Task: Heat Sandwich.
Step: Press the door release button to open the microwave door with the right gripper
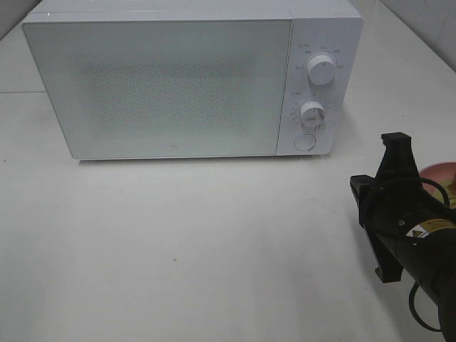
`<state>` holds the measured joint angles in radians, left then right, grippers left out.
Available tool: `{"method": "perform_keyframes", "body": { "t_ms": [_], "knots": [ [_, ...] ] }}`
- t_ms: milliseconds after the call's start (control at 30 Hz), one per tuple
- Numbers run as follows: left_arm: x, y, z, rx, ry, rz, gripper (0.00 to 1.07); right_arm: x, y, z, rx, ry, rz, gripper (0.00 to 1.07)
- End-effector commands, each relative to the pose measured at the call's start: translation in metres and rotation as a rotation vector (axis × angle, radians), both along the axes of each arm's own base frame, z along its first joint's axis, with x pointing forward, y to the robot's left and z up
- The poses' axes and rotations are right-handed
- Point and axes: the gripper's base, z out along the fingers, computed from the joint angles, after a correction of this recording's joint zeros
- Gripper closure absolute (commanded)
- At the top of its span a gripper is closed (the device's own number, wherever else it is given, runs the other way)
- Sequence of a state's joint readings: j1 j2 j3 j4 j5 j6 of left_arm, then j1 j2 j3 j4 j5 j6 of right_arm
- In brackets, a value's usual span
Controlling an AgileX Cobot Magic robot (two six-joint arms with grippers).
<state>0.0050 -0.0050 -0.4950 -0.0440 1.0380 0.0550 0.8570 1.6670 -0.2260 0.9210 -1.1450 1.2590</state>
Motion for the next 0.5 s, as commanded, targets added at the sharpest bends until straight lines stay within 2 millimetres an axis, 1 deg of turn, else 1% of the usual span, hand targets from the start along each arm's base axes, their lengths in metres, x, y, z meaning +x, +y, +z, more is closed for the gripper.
{"method": "perform_keyframes", "body": {
  "t_ms": [33,100,133,200,267,300,400,500],
  "knots": [
    [-0.001,0.000,0.000,-0.006,-0.007,-0.003,0.04,0.003,-0.001,0.000,0.022,0.010,0.009,1.07],
    [-0.001,0.000,0.000,-0.006,-0.007,-0.003,0.04,0.012,0.001,0.003,0.029,-0.007,0.030,1.07],
    [-0.001,0.000,0.000,-0.006,-0.007,-0.003,0.04,0.012,0.001,0.003,0.029,-0.007,0.030,1.07],
    [-0.001,0.000,0.000,-0.006,-0.007,-0.003,0.04,0.021,0.004,0.004,0.030,-0.012,0.051,1.07],
    [-0.001,0.000,0.000,-0.006,-0.007,-0.003,0.04,0.032,0.007,0.002,0.038,-0.011,0.069,1.07],
    [-0.001,0.000,0.000,-0.006,-0.007,-0.003,0.04,0.032,0.007,0.002,0.038,-0.011,0.069,1.07],
    [-0.001,0.000,0.000,-0.006,-0.007,-0.003,0.04,0.047,0.011,-0.002,0.059,-0.007,0.076,1.07],
    [-0.001,0.000,0.000,-0.006,-0.007,-0.003,0.04,0.053,0.013,-0.004,0.063,-0.005,0.076,1.07]
  ]
}}
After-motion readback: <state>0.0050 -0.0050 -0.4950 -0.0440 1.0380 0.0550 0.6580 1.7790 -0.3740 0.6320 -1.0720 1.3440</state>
